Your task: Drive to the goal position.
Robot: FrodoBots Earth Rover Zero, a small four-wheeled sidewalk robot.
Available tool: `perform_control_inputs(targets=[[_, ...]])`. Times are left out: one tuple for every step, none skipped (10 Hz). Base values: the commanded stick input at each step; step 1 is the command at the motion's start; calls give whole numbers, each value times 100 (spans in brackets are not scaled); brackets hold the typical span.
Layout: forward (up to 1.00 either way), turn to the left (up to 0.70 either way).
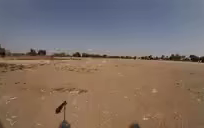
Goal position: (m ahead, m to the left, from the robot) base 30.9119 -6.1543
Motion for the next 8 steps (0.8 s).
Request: perform_control_inputs(targets=[[50, 0], [50, 0], [50, 0], [50, 0], [50, 0], [50, 0], [50, 0], [50, 0]])
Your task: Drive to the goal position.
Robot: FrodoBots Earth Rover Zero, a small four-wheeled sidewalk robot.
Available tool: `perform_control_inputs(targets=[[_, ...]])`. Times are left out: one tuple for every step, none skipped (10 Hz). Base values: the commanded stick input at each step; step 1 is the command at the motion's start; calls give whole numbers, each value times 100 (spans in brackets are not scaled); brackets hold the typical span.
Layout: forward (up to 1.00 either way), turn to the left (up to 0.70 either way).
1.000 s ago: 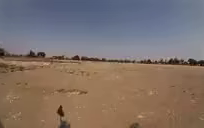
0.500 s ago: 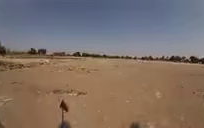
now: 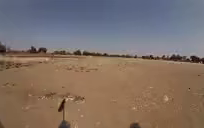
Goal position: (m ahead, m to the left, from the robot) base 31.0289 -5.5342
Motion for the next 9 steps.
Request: perform_control_inputs(targets=[[50, 0], [50, 0], [50, 0], [50, 0], [50, 0], [50, 0], [50, 0], [50, 0], [50, 0]])
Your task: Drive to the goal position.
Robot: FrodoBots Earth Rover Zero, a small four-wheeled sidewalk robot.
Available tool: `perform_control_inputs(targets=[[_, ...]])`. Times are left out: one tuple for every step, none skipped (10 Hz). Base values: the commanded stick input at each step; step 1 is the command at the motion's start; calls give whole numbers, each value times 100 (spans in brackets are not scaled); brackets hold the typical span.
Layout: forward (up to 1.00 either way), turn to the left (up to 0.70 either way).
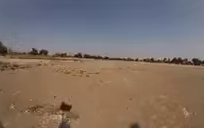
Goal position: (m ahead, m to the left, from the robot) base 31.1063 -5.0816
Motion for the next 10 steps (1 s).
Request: perform_control_inputs(targets=[[50, 0], [50, 0], [50, 0], [50, 0], [50, 0], [50, 0], [50, 0], [50, 0], [50, 0], [50, 0]])
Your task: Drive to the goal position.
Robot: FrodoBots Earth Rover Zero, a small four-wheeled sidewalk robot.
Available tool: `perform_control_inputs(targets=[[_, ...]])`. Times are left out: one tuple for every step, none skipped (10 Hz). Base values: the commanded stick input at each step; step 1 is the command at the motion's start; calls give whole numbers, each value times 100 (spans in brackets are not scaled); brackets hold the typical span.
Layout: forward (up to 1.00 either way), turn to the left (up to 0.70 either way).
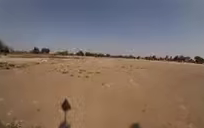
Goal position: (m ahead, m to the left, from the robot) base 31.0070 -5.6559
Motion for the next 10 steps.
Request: perform_control_inputs(targets=[[50, 0], [50, 0], [50, 0], [50, 0], [50, 0], [50, 0], [50, 0], [50, 0], [50, 0], [50, 0]])
